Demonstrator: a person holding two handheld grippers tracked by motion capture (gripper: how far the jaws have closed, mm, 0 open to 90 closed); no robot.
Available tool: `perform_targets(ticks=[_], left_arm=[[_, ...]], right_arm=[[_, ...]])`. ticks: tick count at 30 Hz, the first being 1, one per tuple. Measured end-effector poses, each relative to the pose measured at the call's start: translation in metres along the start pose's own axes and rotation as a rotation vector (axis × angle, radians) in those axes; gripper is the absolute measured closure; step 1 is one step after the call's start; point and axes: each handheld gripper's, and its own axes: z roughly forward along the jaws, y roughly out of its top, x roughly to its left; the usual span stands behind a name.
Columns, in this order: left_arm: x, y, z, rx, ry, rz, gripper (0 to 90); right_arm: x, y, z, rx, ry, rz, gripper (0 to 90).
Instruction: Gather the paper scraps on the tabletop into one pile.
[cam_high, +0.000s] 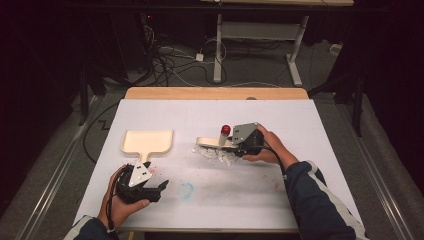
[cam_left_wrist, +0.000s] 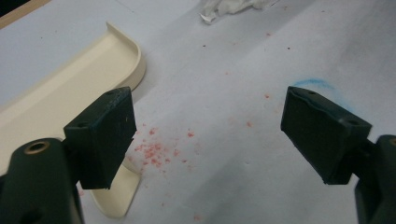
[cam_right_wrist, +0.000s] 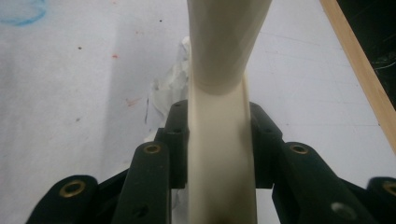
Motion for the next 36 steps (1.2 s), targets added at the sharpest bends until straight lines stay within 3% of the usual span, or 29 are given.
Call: perform_targets(ticks=[6,15,16,18,19,20,22,23,24,25,26,27,29,36], left_arm=[[0.002,0.000,0.000,-0.001,0.000,0.004,17.2],[0.002,0.002,-0.002,-0.019,-0.045,0.029,17.2],[0.001,0.002,-0.003,-0.020,-0.047,0.040,17.2],[-0.001,0.002,-0.005,-0.022,-0.047,0.054,17.2],[-0.002,0.001,-0.005,-0.023,-0.046,0.058,17.2],[-0.002,0.000,-0.007,-0.023,-0.046,0.058,17.2],[-0.002,-0.002,-0.010,-0.025,-0.035,0.053,17.2],[-0.001,-0.004,-0.011,-0.027,-0.031,0.046,17.2],[0.000,-0.005,-0.013,-0.026,-0.028,0.039,17.2],[0.001,-0.007,-0.014,-0.028,-0.023,0.030,17.2],[0.002,-0.008,-0.016,-0.029,-0.014,0.028,17.2],[0.002,-0.009,-0.018,-0.029,-0.003,0.025,17.2],[0.003,-0.012,-0.022,-0.029,0.026,0.023,17.2],[0.004,-0.015,-0.026,-0.041,0.052,-0.002,17.3]], right_arm=[[-0.006,0.000,-0.007,-0.014,-0.055,0.021,67.9],[-0.015,0.007,-0.028,-0.065,-0.172,0.122,67.9],[-0.016,0.007,-0.030,-0.065,-0.181,0.144,67.9],[-0.020,0.007,-0.033,-0.060,-0.199,0.246,67.9],[-0.021,0.007,-0.033,-0.051,-0.183,0.293,67.9],[-0.021,0.007,-0.033,-0.051,-0.183,0.293,67.9],[-0.021,0.007,-0.034,-0.062,-0.183,0.373,67.9],[-0.019,0.009,-0.035,-0.089,-0.180,0.443,67.9],[-0.019,0.009,-0.035,-0.089,-0.180,0.443,67.9],[-0.014,0.014,-0.037,-0.113,-0.186,0.484,67.9],[-0.014,0.014,-0.037,-0.113,-0.186,0.484,67.9],[-0.008,0.022,-0.036,-0.120,-0.179,0.515,67.9],[0.000,0.031,-0.034,-0.123,-0.179,0.528,67.9],[0.024,0.051,-0.029,-0.162,-0.197,0.538,67.9]])
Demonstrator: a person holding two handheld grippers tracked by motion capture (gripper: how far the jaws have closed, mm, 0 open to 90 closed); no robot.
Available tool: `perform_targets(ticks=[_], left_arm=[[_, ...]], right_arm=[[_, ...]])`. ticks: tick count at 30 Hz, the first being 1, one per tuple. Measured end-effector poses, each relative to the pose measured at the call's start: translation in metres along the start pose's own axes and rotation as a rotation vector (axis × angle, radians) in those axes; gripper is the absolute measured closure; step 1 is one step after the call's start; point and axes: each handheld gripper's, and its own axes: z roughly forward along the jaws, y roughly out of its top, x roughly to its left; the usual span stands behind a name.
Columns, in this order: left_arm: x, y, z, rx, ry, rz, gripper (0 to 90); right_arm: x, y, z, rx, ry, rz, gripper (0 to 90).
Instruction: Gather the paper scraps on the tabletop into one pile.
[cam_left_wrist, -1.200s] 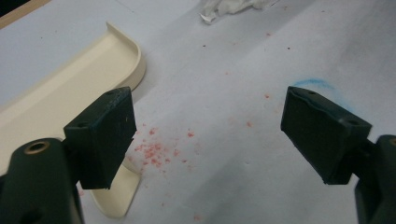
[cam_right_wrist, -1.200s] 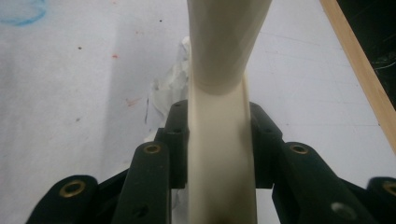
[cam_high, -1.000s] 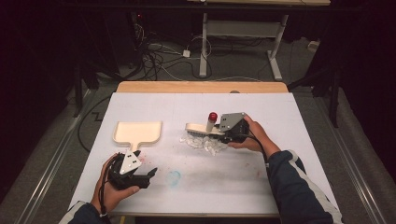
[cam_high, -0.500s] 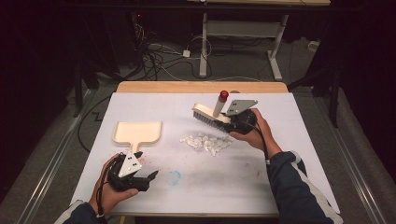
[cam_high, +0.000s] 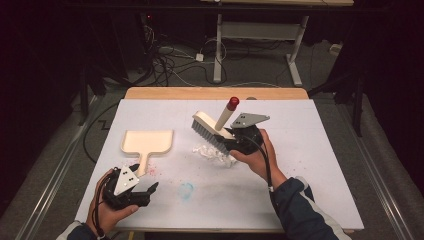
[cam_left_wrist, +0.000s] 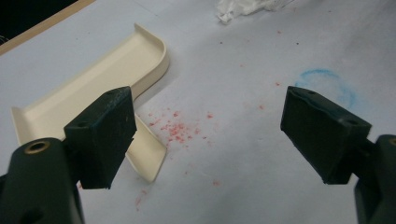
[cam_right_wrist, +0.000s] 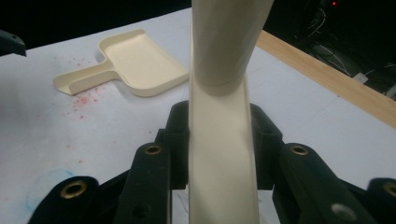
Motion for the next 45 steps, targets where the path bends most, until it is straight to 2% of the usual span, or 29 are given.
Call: perform_targets(ticks=[2,4,6,8,11,14,17,22,25,26,28,29,30,32,33,34,37,39,40,45], left_arm=[[-0.001,0.000,0.001,0.007,-0.002,0.008,17.3],[-0.002,0.001,0.003,0.014,-0.004,0.017,17.3],[-0.003,0.000,0.004,0.016,-0.008,0.020,17.3],[-0.004,0.000,0.005,0.020,-0.012,0.025,17.3],[-0.004,0.000,0.006,0.025,-0.018,0.028,17.4],[-0.004,0.000,0.007,0.023,-0.019,0.029,17.3],[-0.004,0.000,0.007,0.023,-0.019,0.028,17.4],[-0.004,0.000,0.007,0.027,-0.019,0.023,17.4],[-0.004,0.000,0.006,0.025,-0.019,0.021,17.4],[-0.004,0.000,0.006,0.025,-0.019,0.021,17.4],[-0.004,0.000,0.007,0.026,-0.023,0.020,17.3],[-0.004,0.000,0.007,0.027,-0.027,0.020,17.4],[-0.004,0.000,0.007,0.028,-0.029,0.019,17.4],[-0.005,0.000,0.008,0.030,-0.031,0.022,17.4],[-0.005,0.000,0.008,0.030,-0.032,0.023,17.4],[-0.005,0.000,0.008,0.029,-0.034,0.022,17.4],[-0.004,-0.001,0.008,0.032,-0.037,0.018,17.4],[-0.004,-0.001,0.009,0.037,-0.043,0.020,17.3],[-0.005,-0.001,0.010,0.043,-0.049,0.024,17.4],[-0.007,0.000,0.012,0.051,-0.055,0.037,17.3]], right_arm=[[0.007,0.001,0.004,0.007,-0.048,-0.035,67.9],[0.009,0.000,0.010,0.003,-0.031,-0.036,67.9],[0.010,0.000,0.013,0.012,-0.040,-0.048,67.9],[0.007,-0.005,0.025,0.033,-0.072,-0.055,67.9],[0.005,-0.009,0.030,0.048,-0.088,-0.055,67.9],[0.003,-0.009,0.031,0.028,-0.078,-0.027,67.9],[0.011,-0.001,0.025,-0.019,-0.060,0.019,67.9],[0.032,0.007,0.018,-0.042,-0.028,0.078,67.9],[0.047,0.002,0.022,-0.024,0.015,0.152,67.9],[0.047,0.002,0.022,-0.024,0.015,0.152,67.9],[0.060,-0.013,0.036,0.018,0.051,0.240,67.9],[0.063,-0.018,0.042,0.038,0.047,0.265,67.9],[0.063,-0.018,0.042,0.038,0.047,0.265,67.9],[0.069,-0.026,0.054,0.066,0.006,0.303,67.9],[0.069,-0.026,0.054,0.066,0.006,0.303,67.9],[0.066,-0.026,0.055,0.061,-0.026,0.298,67.9],[0.056,-0.030,0.056,0.073,-0.073,0.309,67.8],[0.052,-0.032,0.056,0.074,-0.078,0.323,67.8],[0.042,-0.038,0.055,0.073,-0.089,0.365,67.7],[0.028,-0.047,0.046,0.063,-0.126,0.418,67.6]])
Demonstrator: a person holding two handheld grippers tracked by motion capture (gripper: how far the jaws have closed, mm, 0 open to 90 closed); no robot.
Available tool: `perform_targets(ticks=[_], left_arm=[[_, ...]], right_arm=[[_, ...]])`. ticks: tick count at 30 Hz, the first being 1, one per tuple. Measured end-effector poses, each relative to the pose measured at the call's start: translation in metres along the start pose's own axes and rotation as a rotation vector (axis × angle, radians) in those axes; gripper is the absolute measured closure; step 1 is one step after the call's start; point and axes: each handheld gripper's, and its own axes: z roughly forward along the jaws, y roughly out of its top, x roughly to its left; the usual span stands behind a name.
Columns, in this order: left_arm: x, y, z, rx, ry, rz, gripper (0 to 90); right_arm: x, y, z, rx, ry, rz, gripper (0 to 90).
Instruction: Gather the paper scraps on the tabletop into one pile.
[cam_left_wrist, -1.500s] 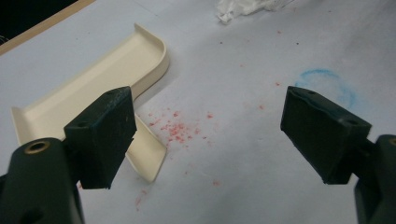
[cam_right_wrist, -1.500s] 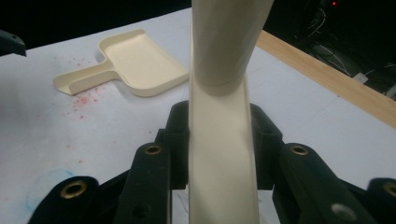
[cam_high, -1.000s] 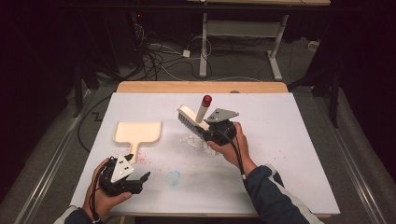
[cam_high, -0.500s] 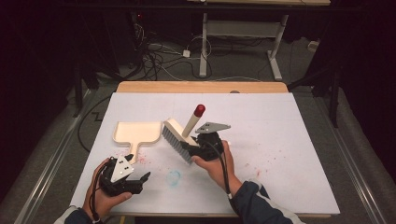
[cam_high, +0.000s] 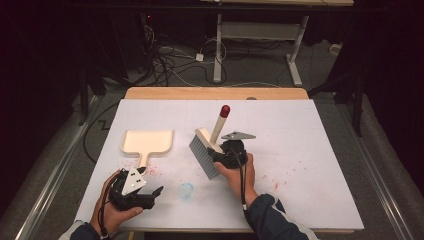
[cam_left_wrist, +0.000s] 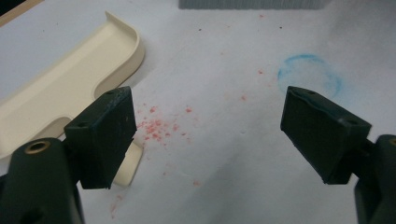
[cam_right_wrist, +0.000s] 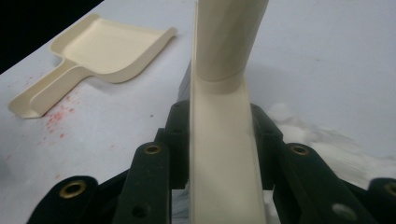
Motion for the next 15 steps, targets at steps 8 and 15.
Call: perform_targets(ticks=[8,15], left_arm=[[-0.002,0.000,0.002,0.007,-0.009,0.005,17.4],[-0.002,0.001,0.002,0.005,-0.004,0.025,17.4]], right_arm=[[-0.022,-0.004,-0.018,-0.018,-0.072,0.041,67.7],[-0.032,-0.007,-0.034,-0.024,-0.091,0.041,67.8]])
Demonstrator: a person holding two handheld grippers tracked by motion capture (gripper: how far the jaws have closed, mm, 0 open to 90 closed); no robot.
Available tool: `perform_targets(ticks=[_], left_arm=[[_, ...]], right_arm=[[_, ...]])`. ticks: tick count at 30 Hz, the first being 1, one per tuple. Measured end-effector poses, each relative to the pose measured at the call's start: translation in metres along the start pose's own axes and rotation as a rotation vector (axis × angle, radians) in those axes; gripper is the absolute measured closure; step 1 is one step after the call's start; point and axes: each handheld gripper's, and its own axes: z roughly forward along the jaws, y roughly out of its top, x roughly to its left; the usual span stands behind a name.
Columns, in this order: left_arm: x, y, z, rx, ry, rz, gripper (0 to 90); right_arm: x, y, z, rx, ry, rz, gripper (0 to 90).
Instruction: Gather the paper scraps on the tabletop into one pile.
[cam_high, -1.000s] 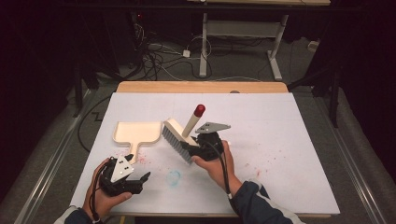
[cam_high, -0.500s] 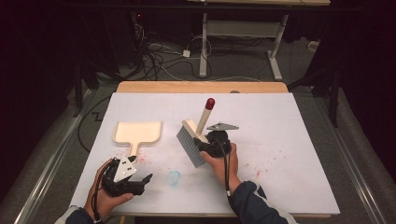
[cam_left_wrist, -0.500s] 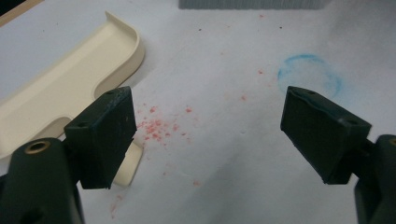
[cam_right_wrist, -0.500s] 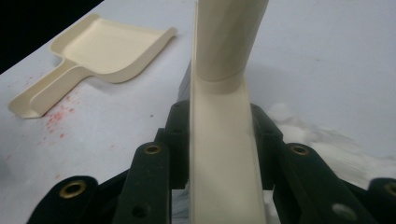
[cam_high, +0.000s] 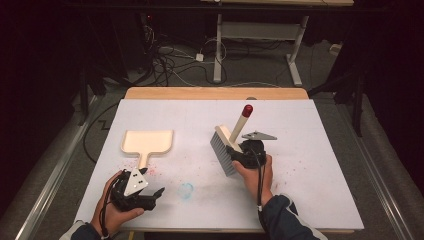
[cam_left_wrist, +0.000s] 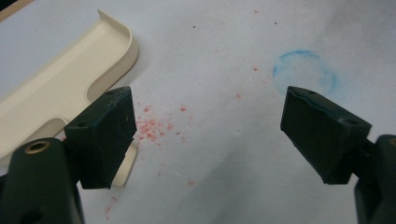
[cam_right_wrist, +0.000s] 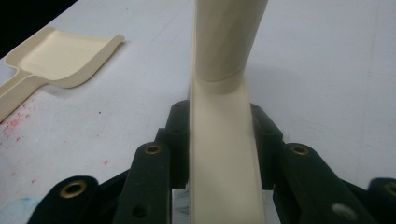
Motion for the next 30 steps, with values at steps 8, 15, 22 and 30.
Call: perform_targets(ticks=[8,15,22,30], left_arm=[[0.000,0.000,0.001,0.003,0.002,-0.001,17.4],[-0.001,0.000,0.001,0.015,-0.004,-0.007,17.4],[0.000,0.000,0.001,0.015,0.003,0.008,17.4],[0.000,0.001,0.003,0.019,0.005,0.015,17.4]], right_arm=[[-0.003,0.013,-0.026,-0.047,0.056,-0.039,67.9],[-0.011,0.027,-0.054,-0.118,0.084,-0.078,67.8],[-0.028,0.035,-0.066,-0.149,-0.051,-0.197,67.8],[-0.046,0.025,-0.035,-0.075,-0.221,-0.317,67.9]])
